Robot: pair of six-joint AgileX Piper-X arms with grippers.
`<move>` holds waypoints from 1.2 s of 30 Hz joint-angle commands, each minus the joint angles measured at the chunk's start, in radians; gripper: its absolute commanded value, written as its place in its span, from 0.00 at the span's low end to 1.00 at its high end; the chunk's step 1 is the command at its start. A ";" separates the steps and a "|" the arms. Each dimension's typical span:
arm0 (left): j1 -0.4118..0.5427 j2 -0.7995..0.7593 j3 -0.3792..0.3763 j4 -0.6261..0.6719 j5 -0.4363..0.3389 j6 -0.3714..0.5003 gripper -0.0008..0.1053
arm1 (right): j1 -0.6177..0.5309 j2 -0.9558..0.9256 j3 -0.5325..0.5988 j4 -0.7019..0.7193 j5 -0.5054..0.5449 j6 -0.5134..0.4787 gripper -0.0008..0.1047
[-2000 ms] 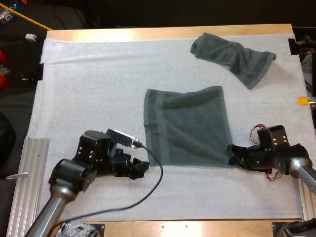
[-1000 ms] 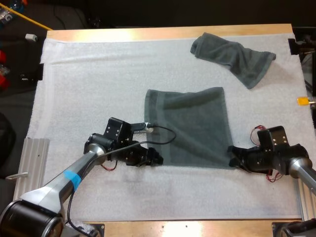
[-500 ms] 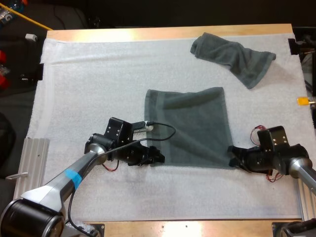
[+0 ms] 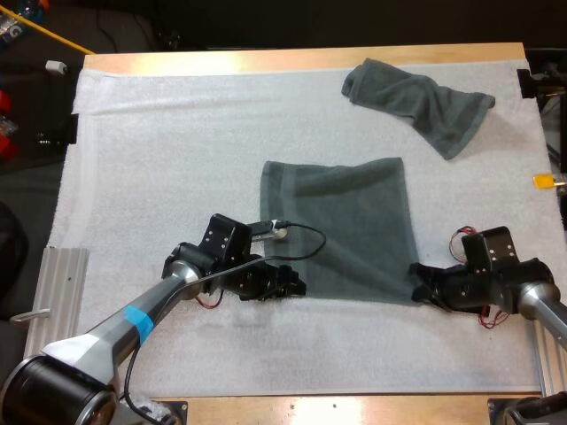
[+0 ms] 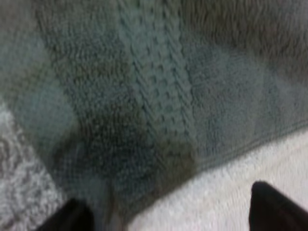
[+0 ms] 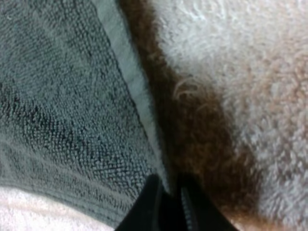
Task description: Pick towel from pile, fold and stack
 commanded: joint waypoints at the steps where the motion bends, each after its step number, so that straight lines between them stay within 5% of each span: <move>1: -0.003 0.007 0.003 -0.011 -0.015 -0.011 0.53 | 0.001 -0.008 0.000 0.016 0.003 -0.013 0.01; 15: -0.003 0.007 0.003 0.003 -0.076 -0.011 0.01 | 0.001 -0.008 0.000 0.024 -0.052 -0.013 0.01; 20: -0.004 0.006 0.003 0.054 -0.116 0.018 0.01 | 0.001 -0.008 -0.001 0.020 -0.052 -0.020 0.01; 27: -0.007 -0.119 0.003 0.223 -0.200 0.208 0.01 | 0.001 -0.103 -0.011 0.106 -0.050 -0.020 0.01; 36: -0.007 -0.340 0.003 0.407 -0.180 0.325 0.01 | 0.001 -0.339 -0.011 0.303 -0.053 -0.064 0.01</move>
